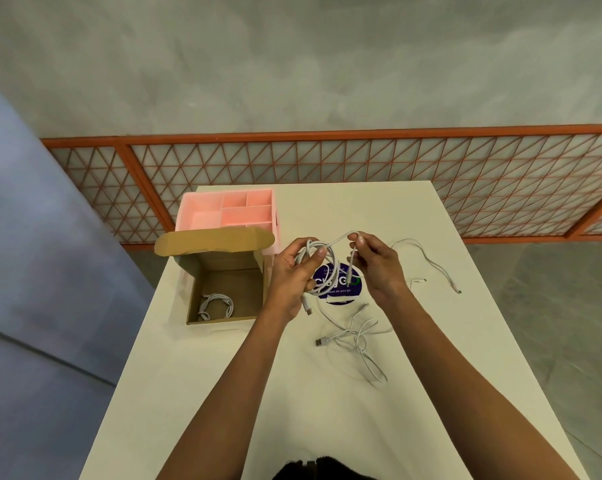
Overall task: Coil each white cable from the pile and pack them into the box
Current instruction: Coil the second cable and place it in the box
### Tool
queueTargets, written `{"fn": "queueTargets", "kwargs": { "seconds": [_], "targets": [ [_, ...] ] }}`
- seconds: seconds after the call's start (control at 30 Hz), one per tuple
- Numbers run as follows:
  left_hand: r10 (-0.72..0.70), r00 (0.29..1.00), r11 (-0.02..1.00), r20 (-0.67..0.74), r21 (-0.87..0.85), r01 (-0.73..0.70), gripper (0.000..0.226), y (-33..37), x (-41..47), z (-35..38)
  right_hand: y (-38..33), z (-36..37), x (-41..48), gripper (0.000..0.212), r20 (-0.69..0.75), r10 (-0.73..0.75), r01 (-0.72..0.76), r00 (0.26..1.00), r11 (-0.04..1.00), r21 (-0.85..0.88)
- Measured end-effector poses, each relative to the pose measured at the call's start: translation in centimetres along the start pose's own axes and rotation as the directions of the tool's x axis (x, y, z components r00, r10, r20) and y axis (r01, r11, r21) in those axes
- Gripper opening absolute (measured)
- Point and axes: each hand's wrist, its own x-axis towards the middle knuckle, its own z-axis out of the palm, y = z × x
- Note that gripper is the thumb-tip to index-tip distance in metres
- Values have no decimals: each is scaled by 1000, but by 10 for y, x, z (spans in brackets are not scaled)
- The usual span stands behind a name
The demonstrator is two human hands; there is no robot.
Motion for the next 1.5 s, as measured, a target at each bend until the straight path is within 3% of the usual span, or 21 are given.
{"fn": "queueTargets", "kwargs": {
  "seconds": [0.17,0.4,0.53,0.67,0.87,0.97,1.07,1.17,1.3,1.43,1.5],
  "targets": [
    [-19,1000,1000,-11,-15,19,17,-3,-3,-1,4,8,-2,20,-32,12,-9,999,995,96],
    [2,1000,1000,-30,-24,-3,5,-7,1,-7,0,17,-7,16,76,217,-229,973,947,227],
    [-11,999,999,-48,-50,9,12,-5,0,-5,-4,17,-18,15,214,259,-280,942,957,78],
    [0,996,1000,-89,15,1,8,-9,4,-10,-11,15,-21,26,303,245,-184,921,959,-216],
    [-20,993,1000,-113,10,21,7,-9,8,-10,-19,18,-27,25,429,243,-38,870,901,-433],
    [-19,990,1000,-142,-15,17,7,-8,8,-10,-28,20,-27,18,381,181,69,907,827,-558],
    [-19,981,1000,-193,-13,17,9,-8,11,-11,-33,28,-26,24,209,18,139,978,691,-710],
    [-5,973,1000,-230,-5,4,13,-6,13,-9,-38,33,-26,13,172,-47,169,984,548,-819],
    [28,962,1000,-271,1,-29,16,-4,13,-7,-45,34,-31,18,301,46,226,953,556,-800],
    [65,949,996,-308,80,-42,12,-12,17,-13,-50,29,-35,21,399,9,334,917,530,-779],
    [100,942,990,-320,127,-62,13,-15,17,-12,-53,24,-36,21,432,25,341,901,576,-743]
  ]
}}
